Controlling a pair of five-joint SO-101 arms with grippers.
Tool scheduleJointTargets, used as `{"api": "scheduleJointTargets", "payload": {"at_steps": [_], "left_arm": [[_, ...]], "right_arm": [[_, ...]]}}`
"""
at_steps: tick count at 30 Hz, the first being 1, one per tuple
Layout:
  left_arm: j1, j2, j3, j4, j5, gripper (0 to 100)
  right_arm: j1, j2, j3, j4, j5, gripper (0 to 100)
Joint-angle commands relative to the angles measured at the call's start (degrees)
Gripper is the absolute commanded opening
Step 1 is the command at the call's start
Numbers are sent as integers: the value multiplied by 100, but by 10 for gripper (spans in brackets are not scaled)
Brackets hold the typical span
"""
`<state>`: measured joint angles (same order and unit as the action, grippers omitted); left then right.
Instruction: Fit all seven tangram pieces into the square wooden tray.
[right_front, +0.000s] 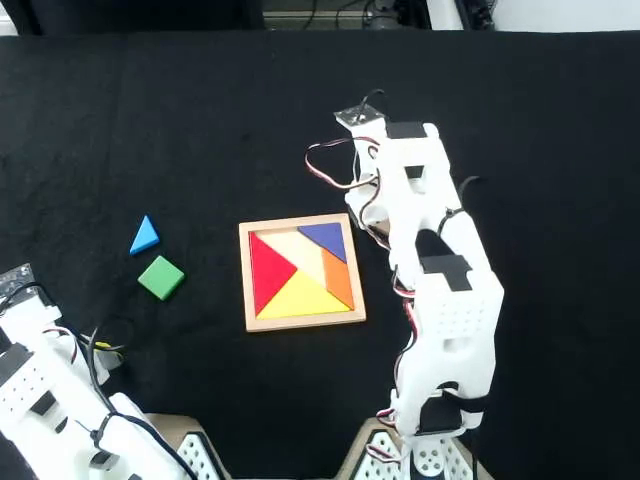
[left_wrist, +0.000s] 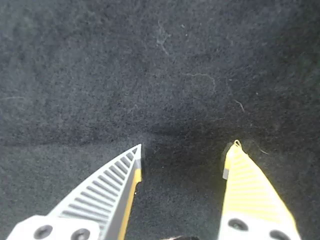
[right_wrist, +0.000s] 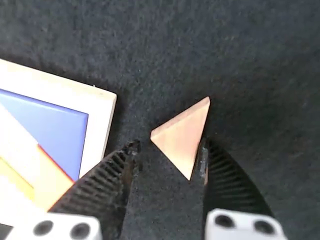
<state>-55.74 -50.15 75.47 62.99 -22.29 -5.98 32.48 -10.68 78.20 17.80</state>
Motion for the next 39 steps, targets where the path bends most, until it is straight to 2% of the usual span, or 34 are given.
{"api": "scheduleJointTargets", "payload": {"at_steps": [1,17,19,23,27,35,39], "left_arm": [[13,-53,-31,-97,-44,267],[22,-53,-31,-97,-44,267],[22,-53,-31,-97,-44,267],[22,-53,-31,-97,-44,267],[22,-53,-31,-97,-44,267],[22,-53,-31,-97,-44,267],[22,-53,-31,-97,-44,267]], "right_arm": [[-105,-127,-66,-132,-53,194],[-114,180,13,-422,-18,189],[-132,180,75,-422,-18,152],[-141,251,75,-422,-9,11],[-158,444,48,-396,352,28],[-141,444,-207,-343,352,11],[-132,444,-954,343,352,11]]}}
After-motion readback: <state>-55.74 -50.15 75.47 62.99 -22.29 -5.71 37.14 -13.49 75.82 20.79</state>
